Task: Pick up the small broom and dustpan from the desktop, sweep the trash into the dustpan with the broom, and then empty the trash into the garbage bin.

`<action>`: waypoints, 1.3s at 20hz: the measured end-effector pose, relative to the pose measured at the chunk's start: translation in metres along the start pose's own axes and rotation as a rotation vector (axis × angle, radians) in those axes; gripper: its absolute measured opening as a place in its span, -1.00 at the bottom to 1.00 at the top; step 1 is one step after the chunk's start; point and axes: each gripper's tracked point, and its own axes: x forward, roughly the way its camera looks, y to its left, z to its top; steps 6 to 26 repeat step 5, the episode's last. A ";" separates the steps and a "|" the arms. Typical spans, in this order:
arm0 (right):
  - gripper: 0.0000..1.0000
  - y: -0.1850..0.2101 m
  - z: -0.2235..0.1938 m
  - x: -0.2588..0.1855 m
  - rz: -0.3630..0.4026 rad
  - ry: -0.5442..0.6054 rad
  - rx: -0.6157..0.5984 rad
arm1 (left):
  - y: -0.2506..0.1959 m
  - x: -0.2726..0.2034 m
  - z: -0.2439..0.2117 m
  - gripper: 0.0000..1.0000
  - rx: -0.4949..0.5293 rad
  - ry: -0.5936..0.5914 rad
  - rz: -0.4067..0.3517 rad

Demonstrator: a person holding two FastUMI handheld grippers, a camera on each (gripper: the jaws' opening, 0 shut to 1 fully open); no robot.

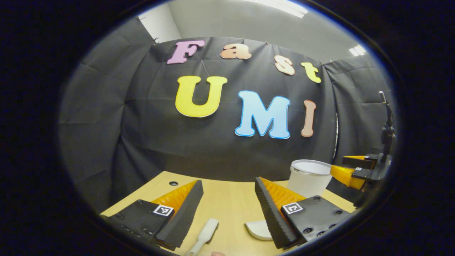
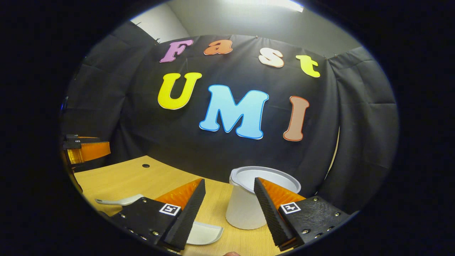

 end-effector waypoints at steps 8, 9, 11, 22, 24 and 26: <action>0.72 -0.002 0.001 -0.013 0.008 -0.009 -0.002 | -0.009 -0.001 -0.007 0.92 -0.008 -0.011 0.008; 0.72 -0.002 0.001 -0.013 0.008 -0.009 -0.002 | -0.009 -0.001 -0.007 0.92 -0.008 -0.011 0.008; 0.72 -0.002 0.001 -0.013 0.008 -0.009 -0.002 | -0.009 -0.001 -0.007 0.92 -0.008 -0.011 0.008; 0.72 -0.002 0.001 -0.013 0.008 -0.009 -0.002 | -0.009 -0.001 -0.007 0.92 -0.008 -0.011 0.008; 0.72 -0.002 0.001 -0.013 0.008 -0.009 -0.002 | -0.009 -0.001 -0.007 0.92 -0.008 -0.011 0.008; 0.72 -0.002 0.001 -0.013 0.008 -0.009 -0.002 | -0.009 -0.001 -0.007 0.92 -0.008 -0.011 0.008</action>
